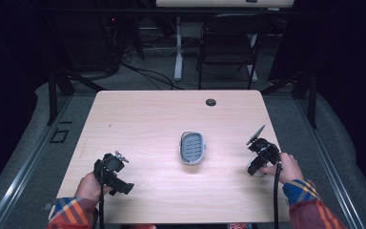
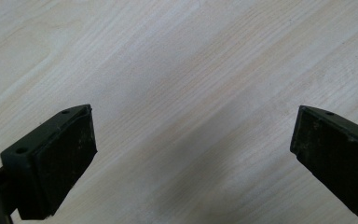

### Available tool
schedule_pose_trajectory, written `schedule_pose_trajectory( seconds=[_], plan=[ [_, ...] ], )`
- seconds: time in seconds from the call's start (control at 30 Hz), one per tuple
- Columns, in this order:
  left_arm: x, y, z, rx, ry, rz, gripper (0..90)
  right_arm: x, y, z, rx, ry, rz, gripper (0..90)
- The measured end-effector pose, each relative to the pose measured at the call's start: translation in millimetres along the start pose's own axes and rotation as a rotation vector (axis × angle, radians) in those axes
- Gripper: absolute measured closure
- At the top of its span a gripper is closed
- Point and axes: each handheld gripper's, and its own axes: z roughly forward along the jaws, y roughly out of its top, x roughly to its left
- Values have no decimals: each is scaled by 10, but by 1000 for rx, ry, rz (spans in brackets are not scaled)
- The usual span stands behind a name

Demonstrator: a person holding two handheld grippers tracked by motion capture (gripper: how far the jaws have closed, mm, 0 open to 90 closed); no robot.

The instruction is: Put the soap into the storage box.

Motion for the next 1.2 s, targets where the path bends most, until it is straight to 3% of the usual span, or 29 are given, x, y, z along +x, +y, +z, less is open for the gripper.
schedule_pose_trajectory(
  seconds=[0.07,0.17,0.2,0.93,0.97,1.03,1.07,1.2],
  plan=[
    [-1,0,0,1,0,0,0,1,5,1,17,0,-10,230],
    [-1,1,1,0,-2,0,0,13,-5,36,2,10,8,234],
    [0,0,2,1,-2,0,0,3,9,15,33,0,-16,236],
    [-2,2,3,9,0,4,0,22,27,-29,23,-7,1,242],
    [-2,2,3,9,0,4,0,35,11,-6,-13,4,28,242],
    [-2,2,4,8,0,3,0,29,13,-13,-7,-1,23,242],
    [-2,2,4,8,1,4,0,13,24,-41,28,-14,-2,242],
    [-3,2,4,5,-1,3,0,27,21,-39,18,-15,9,242]
  ],
)
